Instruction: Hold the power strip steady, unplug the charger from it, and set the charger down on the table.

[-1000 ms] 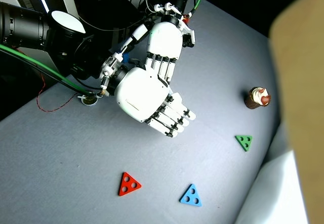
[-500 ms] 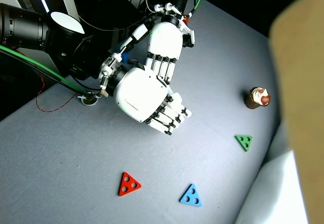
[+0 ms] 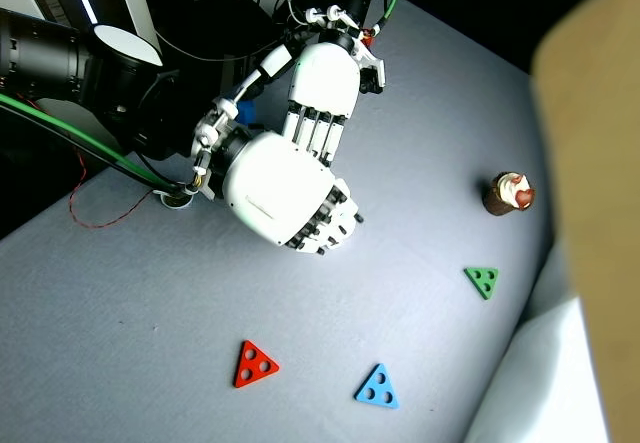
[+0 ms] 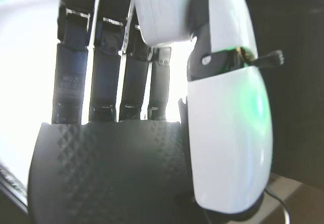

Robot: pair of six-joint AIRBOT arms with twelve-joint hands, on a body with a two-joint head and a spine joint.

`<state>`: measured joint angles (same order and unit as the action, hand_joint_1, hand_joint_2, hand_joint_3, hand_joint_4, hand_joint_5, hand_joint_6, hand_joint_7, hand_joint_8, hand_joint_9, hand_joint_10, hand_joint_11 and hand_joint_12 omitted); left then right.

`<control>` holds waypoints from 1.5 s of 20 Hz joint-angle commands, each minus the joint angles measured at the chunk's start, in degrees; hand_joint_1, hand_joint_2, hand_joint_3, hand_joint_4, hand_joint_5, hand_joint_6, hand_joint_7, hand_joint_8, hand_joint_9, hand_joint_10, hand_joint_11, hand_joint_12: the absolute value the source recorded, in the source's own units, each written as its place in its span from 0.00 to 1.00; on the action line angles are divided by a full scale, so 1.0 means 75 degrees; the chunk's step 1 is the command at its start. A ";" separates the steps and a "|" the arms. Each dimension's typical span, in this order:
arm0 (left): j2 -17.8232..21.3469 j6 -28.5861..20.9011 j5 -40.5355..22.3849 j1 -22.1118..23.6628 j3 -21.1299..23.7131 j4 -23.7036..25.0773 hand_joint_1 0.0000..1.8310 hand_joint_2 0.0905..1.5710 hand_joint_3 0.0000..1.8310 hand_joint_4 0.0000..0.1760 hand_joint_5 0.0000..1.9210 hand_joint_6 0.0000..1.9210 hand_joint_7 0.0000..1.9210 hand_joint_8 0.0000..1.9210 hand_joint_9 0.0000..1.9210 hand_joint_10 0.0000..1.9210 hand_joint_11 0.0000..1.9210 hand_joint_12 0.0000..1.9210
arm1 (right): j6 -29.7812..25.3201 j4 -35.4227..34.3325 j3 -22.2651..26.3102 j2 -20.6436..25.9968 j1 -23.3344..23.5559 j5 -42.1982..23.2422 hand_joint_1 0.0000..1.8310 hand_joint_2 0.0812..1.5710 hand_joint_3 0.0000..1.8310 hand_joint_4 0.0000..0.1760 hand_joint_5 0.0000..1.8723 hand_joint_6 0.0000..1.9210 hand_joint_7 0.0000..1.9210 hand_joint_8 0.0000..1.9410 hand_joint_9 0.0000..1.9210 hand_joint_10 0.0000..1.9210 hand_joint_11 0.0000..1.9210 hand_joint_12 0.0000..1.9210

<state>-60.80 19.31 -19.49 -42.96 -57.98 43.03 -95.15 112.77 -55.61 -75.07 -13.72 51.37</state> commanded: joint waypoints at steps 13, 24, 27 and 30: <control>0.0018 -0.0099 -0.0332 0.0066 -0.0039 -0.0097 0.00 0.63 0.00 0.00 0.04 0.00 0.03 0.00 0.02 0.00 0.01 0.00 | 0.1575 0.4038 0.1136 0.1845 0.0089 0.0547 0.76 0.63 0.00 0.00 0.58 0.40 0.70 0.11 0.61 0.44 0.50 0.35; 0.0128 -0.0125 -0.0375 0.0127 -0.0028 -0.0097 0.00 0.63 0.00 0.00 0.05 0.00 0.04 0.00 0.03 0.00 0.01 0.00 | 0.5883 0.6669 0.0914 0.2204 -0.0588 -0.1727 0.76 0.62 0.00 0.00 0.60 0.37 0.74 0.02 0.61 0.43 0.50 0.34; 0.0128 -0.0125 -0.0374 0.0140 -0.0025 -0.0097 0.02 0.63 0.00 0.00 0.06 0.00 0.05 0.00 0.03 0.00 0.02 0.00 | 0.6262 0.6752 0.0711 0.1937 -0.0616 -0.2122 0.76 0.62 0.00 0.00 0.60 0.38 0.74 0.02 0.61 0.43 0.51 0.34; 0.0128 -0.0125 -0.0374 0.0140 -0.0022 -0.0097 0.02 0.63 0.00 0.00 0.06 0.00 0.05 0.00 0.03 0.00 0.01 0.00 | 0.6420 0.6766 0.0560 0.1700 -0.0705 -0.2132 0.76 0.63 0.00 0.00 0.57 0.41 0.73 0.03 0.62 0.42 0.51 0.32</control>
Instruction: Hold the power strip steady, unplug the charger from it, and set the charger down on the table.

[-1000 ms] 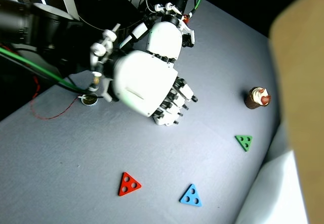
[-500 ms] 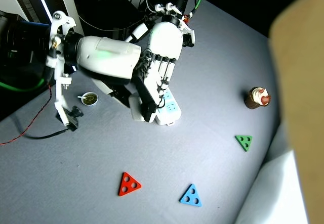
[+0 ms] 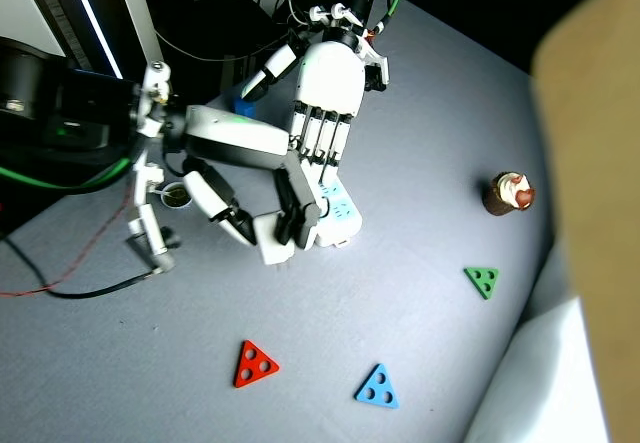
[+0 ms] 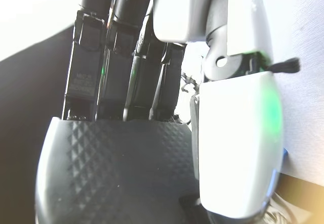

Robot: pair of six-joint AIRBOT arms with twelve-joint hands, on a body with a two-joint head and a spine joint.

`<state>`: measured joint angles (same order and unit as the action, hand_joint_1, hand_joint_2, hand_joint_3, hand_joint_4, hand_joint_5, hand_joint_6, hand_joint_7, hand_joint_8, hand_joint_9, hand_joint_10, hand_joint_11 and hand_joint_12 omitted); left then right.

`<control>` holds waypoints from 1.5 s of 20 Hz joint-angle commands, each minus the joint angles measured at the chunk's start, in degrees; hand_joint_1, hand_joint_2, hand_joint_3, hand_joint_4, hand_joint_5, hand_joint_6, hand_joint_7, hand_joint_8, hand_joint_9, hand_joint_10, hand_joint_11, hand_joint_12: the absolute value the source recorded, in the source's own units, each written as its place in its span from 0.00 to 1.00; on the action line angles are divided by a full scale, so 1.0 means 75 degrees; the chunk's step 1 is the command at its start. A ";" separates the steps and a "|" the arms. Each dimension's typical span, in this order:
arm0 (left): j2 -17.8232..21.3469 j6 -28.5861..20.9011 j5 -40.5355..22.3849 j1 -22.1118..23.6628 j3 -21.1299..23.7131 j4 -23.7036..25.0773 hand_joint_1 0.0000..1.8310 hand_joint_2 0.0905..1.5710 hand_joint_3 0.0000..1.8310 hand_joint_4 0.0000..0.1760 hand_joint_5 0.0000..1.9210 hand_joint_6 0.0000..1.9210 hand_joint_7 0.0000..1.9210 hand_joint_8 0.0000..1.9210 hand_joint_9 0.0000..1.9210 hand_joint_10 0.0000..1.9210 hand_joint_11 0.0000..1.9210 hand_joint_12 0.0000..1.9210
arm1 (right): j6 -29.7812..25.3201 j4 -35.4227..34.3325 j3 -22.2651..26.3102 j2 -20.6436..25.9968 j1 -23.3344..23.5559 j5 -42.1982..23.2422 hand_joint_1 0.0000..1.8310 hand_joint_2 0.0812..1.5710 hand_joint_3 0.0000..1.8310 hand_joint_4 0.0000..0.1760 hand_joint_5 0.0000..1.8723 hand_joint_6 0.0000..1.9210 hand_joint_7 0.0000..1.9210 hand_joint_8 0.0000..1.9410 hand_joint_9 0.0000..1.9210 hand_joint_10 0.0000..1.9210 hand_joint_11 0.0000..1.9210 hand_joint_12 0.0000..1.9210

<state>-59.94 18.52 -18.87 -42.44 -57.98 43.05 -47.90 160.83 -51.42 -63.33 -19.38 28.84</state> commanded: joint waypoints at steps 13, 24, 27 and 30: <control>0.0021 -0.0017 -0.0458 0.0086 -0.0019 -0.0099 0.02 0.63 0.00 0.00 0.06 0.00 0.05 0.00 0.03 0.00 0.02 0.00 | -0.0190 0.0325 0.0589 0.0455 -0.0380 0.0789 0.49 0.57 0.00 0.00 0.16 0.00 0.18 0.00 0.18 0.00 0.11 0.24; 0.0315 -0.0064 -0.0294 0.0640 0.0146 -0.0099 0.03 0.63 0.00 0.00 0.06 0.00 0.05 0.00 0.03 0.00 0.02 0.00 | -0.4720 -0.0179 0.2503 0.2713 0.0327 0.1421 0.28 0.41 0.00 0.00 0.01 0.00 0.03 0.00 0.02 0.00 0.00 0.15; 0.0497 -0.0204 -0.0235 0.1074 0.0283 -0.0099 0.01 0.63 0.00 0.00 0.05 0.00 0.05 0.00 0.03 0.00 0.02 0.01 | -0.5241 -0.0178 0.2643 0.3319 0.0633 0.0407 0.27 0.42 0.00 0.00 0.03 0.00 0.06 0.00 0.04 0.00 0.00 0.19; 0.0681 -0.0340 -0.0176 0.1534 0.0487 -0.0099 0.01 0.63 0.00 0.00 0.05 0.00 0.05 0.00 0.03 0.00 0.02 0.00 | -0.5244 -0.0076 0.2853 0.3916 0.0804 -0.0274 0.26 0.44 0.00 0.00 0.02 0.00 0.05 0.00 0.05 0.00 0.00 0.20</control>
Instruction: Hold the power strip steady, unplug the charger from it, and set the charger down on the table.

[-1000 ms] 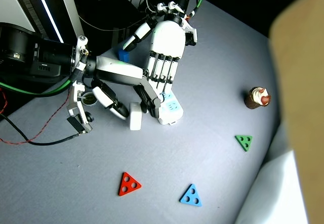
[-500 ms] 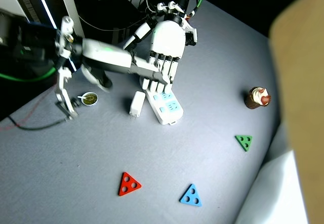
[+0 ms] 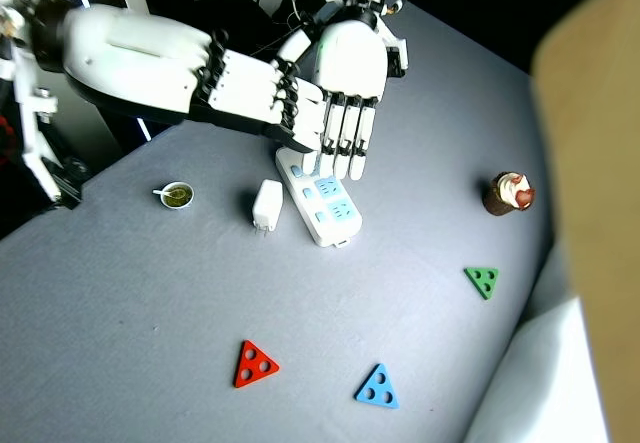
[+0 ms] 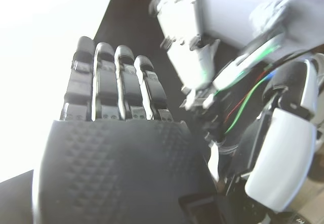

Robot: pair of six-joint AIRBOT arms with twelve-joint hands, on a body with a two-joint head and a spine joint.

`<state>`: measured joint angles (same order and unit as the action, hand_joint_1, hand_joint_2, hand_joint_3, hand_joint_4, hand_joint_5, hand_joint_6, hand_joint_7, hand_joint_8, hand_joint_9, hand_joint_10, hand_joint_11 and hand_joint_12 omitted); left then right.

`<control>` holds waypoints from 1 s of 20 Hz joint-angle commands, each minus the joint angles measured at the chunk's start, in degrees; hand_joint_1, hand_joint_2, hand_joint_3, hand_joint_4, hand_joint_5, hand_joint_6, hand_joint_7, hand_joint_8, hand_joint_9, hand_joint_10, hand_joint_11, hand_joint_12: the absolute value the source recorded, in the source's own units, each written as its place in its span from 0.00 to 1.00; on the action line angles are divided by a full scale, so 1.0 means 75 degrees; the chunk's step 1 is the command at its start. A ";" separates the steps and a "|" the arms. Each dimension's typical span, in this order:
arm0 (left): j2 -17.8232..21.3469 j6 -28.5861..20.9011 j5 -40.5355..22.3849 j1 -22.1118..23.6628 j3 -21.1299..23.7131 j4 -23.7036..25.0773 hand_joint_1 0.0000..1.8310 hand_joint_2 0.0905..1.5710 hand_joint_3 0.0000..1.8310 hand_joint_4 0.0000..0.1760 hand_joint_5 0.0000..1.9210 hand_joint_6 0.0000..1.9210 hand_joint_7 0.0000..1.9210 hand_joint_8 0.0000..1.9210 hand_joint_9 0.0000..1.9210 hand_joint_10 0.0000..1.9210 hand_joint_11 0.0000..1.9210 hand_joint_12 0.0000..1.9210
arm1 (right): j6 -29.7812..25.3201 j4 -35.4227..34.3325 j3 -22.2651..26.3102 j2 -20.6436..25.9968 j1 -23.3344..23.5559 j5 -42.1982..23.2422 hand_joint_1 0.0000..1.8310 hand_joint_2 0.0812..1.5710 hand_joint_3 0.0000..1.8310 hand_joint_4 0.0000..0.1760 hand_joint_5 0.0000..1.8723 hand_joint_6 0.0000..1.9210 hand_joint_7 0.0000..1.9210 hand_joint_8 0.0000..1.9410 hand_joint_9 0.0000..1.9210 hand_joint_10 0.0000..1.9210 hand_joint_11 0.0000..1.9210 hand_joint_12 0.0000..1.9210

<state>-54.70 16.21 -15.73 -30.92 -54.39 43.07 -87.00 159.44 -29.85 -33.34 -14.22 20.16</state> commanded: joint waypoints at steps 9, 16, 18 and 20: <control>0.0441 -0.0386 -0.0524 0.0661 0.0605 -0.0103 0.00 0.64 0.00 0.00 0.05 0.00 0.05 0.00 0.04 0.00 0.03 0.01 | 0.0135 0.0349 0.0120 0.0447 0.0324 0.0004 0.28 0.49 0.00 0.00 0.02 0.00 0.06 0.00 0.07 0.00 0.00 0.22; 0.0381 -0.0433 -0.0444 0.1309 0.0546 -0.0102 0.00 0.65 0.00 0.00 0.03 0.00 0.04 0.00 0.04 0.00 0.03 0.01 | 0.0584 0.0398 0.0081 0.0494 0.0324 0.0212 0.29 0.50 0.00 0.00 0.06 0.00 0.11 0.00 0.12 0.00 0.04 0.26; 0.0433 -0.0479 -0.0398 0.1396 0.0561 -0.0102 0.00 0.65 0.00 0.00 0.02 0.00 0.03 0.00 0.03 0.00 0.04 0.01 | 0.0709 0.0398 0.0070 0.0495 0.0324 0.0195 0.30 0.51 0.00 0.00 0.07 0.01 0.10 0.00 0.12 0.01 0.05 0.27; 0.0472 -0.0480 -0.0372 0.1448 0.0568 -0.0102 0.00 0.65 0.00 0.00 0.02 0.00 0.02 0.00 0.02 0.00 0.01 0.00 | 0.0726 0.0397 0.0067 0.0495 0.0324 0.0205 0.29 0.53 0.00 0.00 0.07 0.00 0.11 0.00 0.12 0.00 0.02 0.32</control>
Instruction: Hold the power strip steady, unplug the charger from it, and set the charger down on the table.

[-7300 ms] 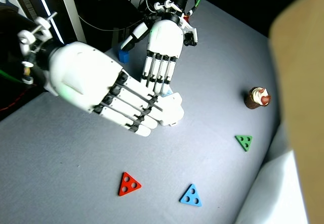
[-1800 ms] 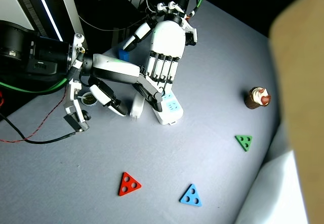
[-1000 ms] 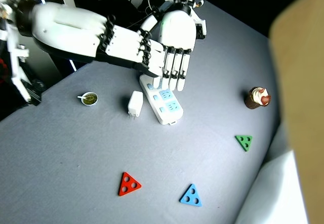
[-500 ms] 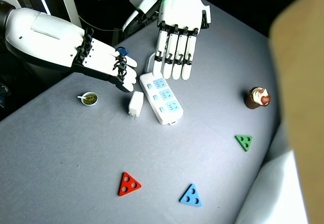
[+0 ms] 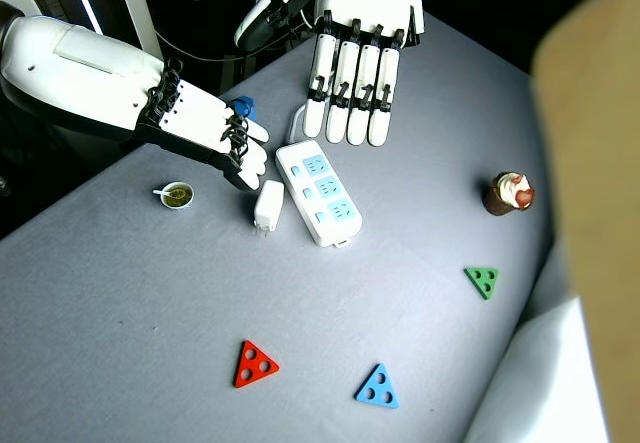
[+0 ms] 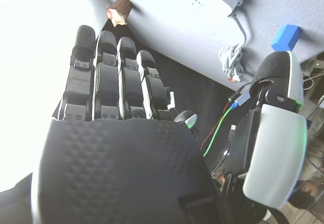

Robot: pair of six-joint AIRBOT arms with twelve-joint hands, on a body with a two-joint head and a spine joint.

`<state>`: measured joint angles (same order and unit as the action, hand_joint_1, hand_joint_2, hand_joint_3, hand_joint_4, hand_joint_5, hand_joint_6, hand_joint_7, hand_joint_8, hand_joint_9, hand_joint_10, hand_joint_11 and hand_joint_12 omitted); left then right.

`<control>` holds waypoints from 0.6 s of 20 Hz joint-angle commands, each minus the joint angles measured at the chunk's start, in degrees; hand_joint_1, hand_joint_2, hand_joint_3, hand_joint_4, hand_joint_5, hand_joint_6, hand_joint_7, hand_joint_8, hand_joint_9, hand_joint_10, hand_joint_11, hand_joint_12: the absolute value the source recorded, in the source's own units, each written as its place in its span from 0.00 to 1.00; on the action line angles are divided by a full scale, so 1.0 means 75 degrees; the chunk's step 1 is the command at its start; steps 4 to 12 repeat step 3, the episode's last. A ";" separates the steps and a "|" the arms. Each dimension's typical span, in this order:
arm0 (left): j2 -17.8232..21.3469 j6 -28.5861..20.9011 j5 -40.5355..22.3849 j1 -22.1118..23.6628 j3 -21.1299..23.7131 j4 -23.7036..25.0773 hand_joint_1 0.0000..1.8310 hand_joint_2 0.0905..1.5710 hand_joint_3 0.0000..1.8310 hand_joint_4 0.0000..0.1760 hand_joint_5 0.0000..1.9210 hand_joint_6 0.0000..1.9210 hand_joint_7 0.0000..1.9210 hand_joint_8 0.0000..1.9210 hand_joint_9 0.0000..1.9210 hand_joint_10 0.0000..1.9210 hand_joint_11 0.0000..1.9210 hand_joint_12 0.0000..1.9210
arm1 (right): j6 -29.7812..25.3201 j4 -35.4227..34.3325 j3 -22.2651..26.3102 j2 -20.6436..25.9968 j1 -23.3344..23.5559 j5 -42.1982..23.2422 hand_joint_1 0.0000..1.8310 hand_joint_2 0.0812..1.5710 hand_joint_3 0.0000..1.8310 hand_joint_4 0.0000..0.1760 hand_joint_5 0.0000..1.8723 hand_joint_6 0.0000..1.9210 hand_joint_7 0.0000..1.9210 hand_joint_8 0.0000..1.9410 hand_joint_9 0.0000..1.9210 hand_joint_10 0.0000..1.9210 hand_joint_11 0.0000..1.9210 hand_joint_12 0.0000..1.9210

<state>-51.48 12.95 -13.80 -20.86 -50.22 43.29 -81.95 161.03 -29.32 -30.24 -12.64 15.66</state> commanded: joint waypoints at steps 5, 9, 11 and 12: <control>0.0073 -0.0046 -0.0629 0.0120 0.0010 -0.0131 0.00 0.65 0.00 0.00 0.01 0.00 0.02 0.00 0.01 0.00 0.01 0.00 | 0.0052 0.0184 -0.0001 0.0081 0.0114 0.0824 0.29 0.54 0.00 0.00 0.08 0.00 0.12 0.00 0.13 0.00 0.02 0.34; 0.0073 -0.0046 -0.0629 0.0120 0.0010 -0.0131 0.00 0.65 0.00 0.00 0.01 0.00 0.02 0.00 0.01 0.00 0.01 0.00 | 0.0052 0.0184 -0.0001 0.0081 0.0114 0.0824 0.29 0.54 0.00 0.00 0.08 0.00 0.12 0.00 0.13 0.00 0.02 0.34; 0.0073 -0.0046 -0.0629 0.0120 0.0010 -0.0131 0.00 0.65 0.00 0.00 0.01 0.00 0.02 0.00 0.01 0.00 0.01 0.00 | 0.0052 0.0184 -0.0001 0.0081 0.0114 0.0824 0.29 0.54 0.00 0.00 0.08 0.00 0.12 0.00 0.13 0.00 0.02 0.34; 0.0073 -0.0046 -0.0629 0.0120 0.0010 -0.0131 0.00 0.65 0.00 0.00 0.01 0.00 0.02 0.00 0.01 0.00 0.01 0.00 | 0.0052 0.0184 -0.0001 0.0081 0.0114 0.0824 0.29 0.54 0.00 0.00 0.08 0.00 0.12 0.00 0.13 0.00 0.02 0.34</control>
